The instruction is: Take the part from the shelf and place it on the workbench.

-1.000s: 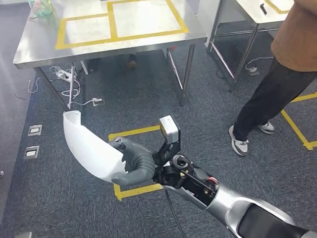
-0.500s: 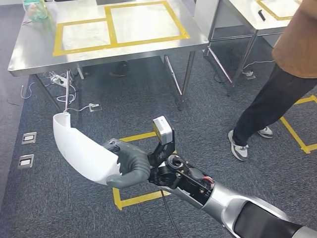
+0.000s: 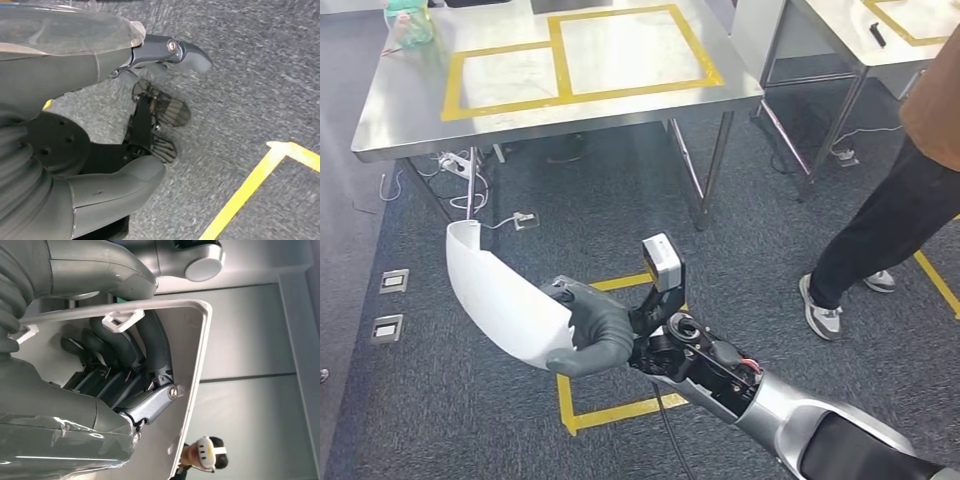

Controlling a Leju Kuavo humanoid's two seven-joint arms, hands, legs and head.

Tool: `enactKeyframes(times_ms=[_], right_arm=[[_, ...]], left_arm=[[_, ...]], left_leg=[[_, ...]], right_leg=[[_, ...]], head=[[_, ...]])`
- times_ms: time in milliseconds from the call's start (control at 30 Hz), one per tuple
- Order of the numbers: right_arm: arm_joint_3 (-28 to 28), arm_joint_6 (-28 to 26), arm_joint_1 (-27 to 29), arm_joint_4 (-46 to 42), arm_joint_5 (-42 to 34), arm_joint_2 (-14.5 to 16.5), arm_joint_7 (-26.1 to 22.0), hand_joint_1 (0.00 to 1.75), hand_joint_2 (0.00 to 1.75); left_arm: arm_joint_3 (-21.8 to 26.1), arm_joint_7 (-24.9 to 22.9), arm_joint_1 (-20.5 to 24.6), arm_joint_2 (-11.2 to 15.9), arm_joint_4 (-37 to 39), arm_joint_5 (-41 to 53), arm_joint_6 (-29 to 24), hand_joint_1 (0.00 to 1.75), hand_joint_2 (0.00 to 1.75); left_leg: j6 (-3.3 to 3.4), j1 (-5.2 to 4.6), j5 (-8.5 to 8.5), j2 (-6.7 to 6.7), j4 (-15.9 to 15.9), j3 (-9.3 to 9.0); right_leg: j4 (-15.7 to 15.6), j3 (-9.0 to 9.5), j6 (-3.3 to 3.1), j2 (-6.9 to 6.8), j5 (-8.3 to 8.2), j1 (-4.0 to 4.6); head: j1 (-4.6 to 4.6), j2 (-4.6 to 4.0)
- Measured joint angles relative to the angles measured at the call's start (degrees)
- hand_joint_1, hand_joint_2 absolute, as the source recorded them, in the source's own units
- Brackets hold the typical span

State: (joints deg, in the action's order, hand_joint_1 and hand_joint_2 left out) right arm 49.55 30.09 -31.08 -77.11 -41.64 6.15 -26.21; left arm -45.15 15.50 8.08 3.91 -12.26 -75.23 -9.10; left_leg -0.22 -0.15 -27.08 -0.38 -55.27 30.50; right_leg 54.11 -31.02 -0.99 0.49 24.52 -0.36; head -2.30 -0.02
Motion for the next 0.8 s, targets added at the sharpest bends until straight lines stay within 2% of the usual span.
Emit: enactKeyframes(times_ms=[33,67,133,167,200,233,267,300,333,367,467,500,533,567,633,667,700,733,800], right_arm=[[0.0,0.0,-0.1,0.0,0.0,0.0,0.0,1.66,1.75],[0.0,0.0,-0.1,-0.1,0.0,0.1,0.0,1.66,1.75],[0.1,0.0,-0.1,0.0,0.0,0.1,0.1,1.66,1.75],[0.1,0.0,0.0,0.0,0.0,0.1,0.1,1.66,1.75],[0.1,0.0,0.1,0.0,0.0,0.1,0.1,1.66,1.75],[0.1,0.0,0.1,0.1,0.0,0.1,0.1,1.66,1.75],[0.1,0.0,0.1,0.1,0.0,0.1,0.1,1.66,1.75],[0.1,0.0,0.1,0.1,0.0,0.1,0.1,1.66,1.75],[0.1,0.1,0.0,0.1,0.0,0.1,0.0,1.66,1.75],[0.1,0.1,0.0,0.1,0.0,0.1,0.0,1.66,1.75],[0.1,0.1,0.0,0.0,0.0,0.1,0.0,1.66,1.75],[0.1,0.1,-0.1,0.0,0.0,0.1,0.0,1.66,1.75],[0.0,0.1,-0.1,0.0,0.0,0.1,0.0,1.66,1.75],[0.0,0.1,-0.1,0.0,0.0,0.1,-0.1,1.66,1.75],[0.0,0.1,-0.1,0.0,0.0,0.1,-0.1,1.66,1.75],[0.0,0.1,0.0,0.0,0.0,0.1,0.0,1.66,1.75],[0.0,0.1,0.1,0.1,0.0,0.1,0.0,1.66,1.75],[0.0,0.1,0.2,0.1,0.0,0.1,0.0,1.66,1.75],[0.0,0.1,0.1,0.1,0.0,0.1,0.0,1.66,1.75]], left_arm=[[0.0,0.0,0.1,0.0,0.0,0.0,0.0,0.00,1.75],[0.0,0.0,0.1,0.0,0.0,0.0,0.0,0.00,1.75],[0.0,0.0,0.2,0.1,0.0,0.0,0.1,0.00,1.75],[0.0,0.0,0.1,0.1,0.0,0.0,0.1,0.00,1.75],[0.0,0.0,0.0,0.1,0.0,0.0,0.1,0.00,1.75],[0.0,0.0,-0.1,0.2,0.0,0.0,0.1,0.00,1.75],[0.0,0.0,-0.1,0.2,0.0,0.0,0.1,0.00,1.75],[0.0,0.0,-0.1,0.3,0.0,0.0,0.1,0.00,1.75],[0.0,0.0,0.0,0.3,0.0,0.0,0.1,0.00,1.75],[0.0,0.0,0.1,0.3,0.0,0.0,0.1,0.00,1.75],[0.0,0.0,0.1,0.3,0.0,-0.1,0.2,0.00,1.75],[0.0,0.0,0.0,0.3,0.0,-0.1,0.2,0.00,1.75],[0.0,0.0,0.0,0.3,0.0,-0.1,0.2,0.00,1.75],[0.0,0.0,0.0,0.3,0.0,-0.1,0.2,0.00,1.75],[0.0,0.0,0.0,0.4,0.0,-0.1,0.2,0.00,1.75],[0.0,0.0,0.0,0.4,0.0,-0.1,0.2,0.00,1.75],[0.0,0.0,-0.1,0.4,0.0,-0.1,0.2,0.00,1.75],[0.0,0.0,-0.1,0.3,0.0,-0.1,0.2,0.00,1.75],[0.0,0.0,-0.2,0.2,0.0,-0.1,0.2,0.00,1.75]], left_leg=[[-0.29,0.05,-1.09,0.03,-2.2,1.08],[-0.55,0.26,-2.52,0.06,-5.7,3.01],[-1.04,0.66,-4.81,0.07,-13.5,8.06],[-1.26,0.87,-4.63,0.08,-15.6,9.83],[-1.46,1.07,-3.18,0.10,-15.2,10.44],[-1.62,1.25,-0.77,0.12,-12.6,9.86],[-1.78,1.43,2.05,0.19,-8.4,8.41],[-1.87,1.44,3.99,0.24,-4.5,6.79],[-1.72,1.41,5.05,0.21,-1.6,5.56],[-1.45,1.35,5.24,0.16,-0.2,4.87],[-0.09,1.16,4.29,-0.04,0.0,4.41],[0.33,1.18,4.04,-0.03,0.0,4.11],[0.72,1.24,3.80,-0.01,0.1,3.74],[1.06,1.23,3.53,0.02,0.1,3.35],[1.49,1.01,2.90,0.02,0.1,2.65],[1.57,0.87,2.55,-0.01,0.1,2.22],[1.60,0.74,2.17,-0.06,0.1,1.71],[1.59,0.62,1.76,-0.13,0.1,1.09],[1.47,0.47,0.91,-0.23,0.2,-0.13]], right_leg=[[-0.5,0.54,-0.15,-0.07,0.02,-0.23],[-0.7,0.96,-0.28,-0.18,0.13,-0.30],[-0.8,1.37,-0.46,-0.32,0.59,-0.34],[-0.8,1.62,-0.44,-0.31,0.88,-0.37],[-0.8,1.96,-0.34,-0.25,1.22,-0.43],[-0.7,2.40,-0.15,-0.18,1.63,-0.54],[-0.6,2.88,0.14,-0.13,2.12,-0.64],[-0.4,3.23,0.52,-0.09,2.65,-0.62],[-0.3,3.47,0.88,-0.07,3.10,-0.55],[-0.2,3.62,1.22,-0.05,3.46,-0.42],[-0.4,4.02,2.06,-0.03,4.27,-0.48],[0.4,3.82,2.33,-0.08,4.90,-0.60],[2.5,2.95,2.56,-0.14,5.98,-0.67],[6.0,1.18,2.70,-0.20,7.45,-0.71],[15.1,-3.90,2.75,-0.24,10.20,-0.69],[18.1,-6.02,2.65,-0.24,10.42,-0.65],[18.7,-7.10,2.42,-0.24,9.40,-0.56],[16.9,-7.02,2.06,-0.24,7.17,-0.39],[9.3,-4.73,0.93,-0.15,1.53,0.18]], head=[[0.24,0.00],[0.51,0.00],[0.92,0.00],[1.04,0.00],[1.12,0.00],[1.18,0.00],[1.26,0.00],[1.45,0.00],[1.63,0.00],[1.72,0.00],[1.44,0.00],[1.27,0.00],[1.06,0.00],[0.77,0.00],[0.20,0.00],[0.01,0.00],[-0.19,0.00],[-0.38,0.00],[-0.63,0.00]])
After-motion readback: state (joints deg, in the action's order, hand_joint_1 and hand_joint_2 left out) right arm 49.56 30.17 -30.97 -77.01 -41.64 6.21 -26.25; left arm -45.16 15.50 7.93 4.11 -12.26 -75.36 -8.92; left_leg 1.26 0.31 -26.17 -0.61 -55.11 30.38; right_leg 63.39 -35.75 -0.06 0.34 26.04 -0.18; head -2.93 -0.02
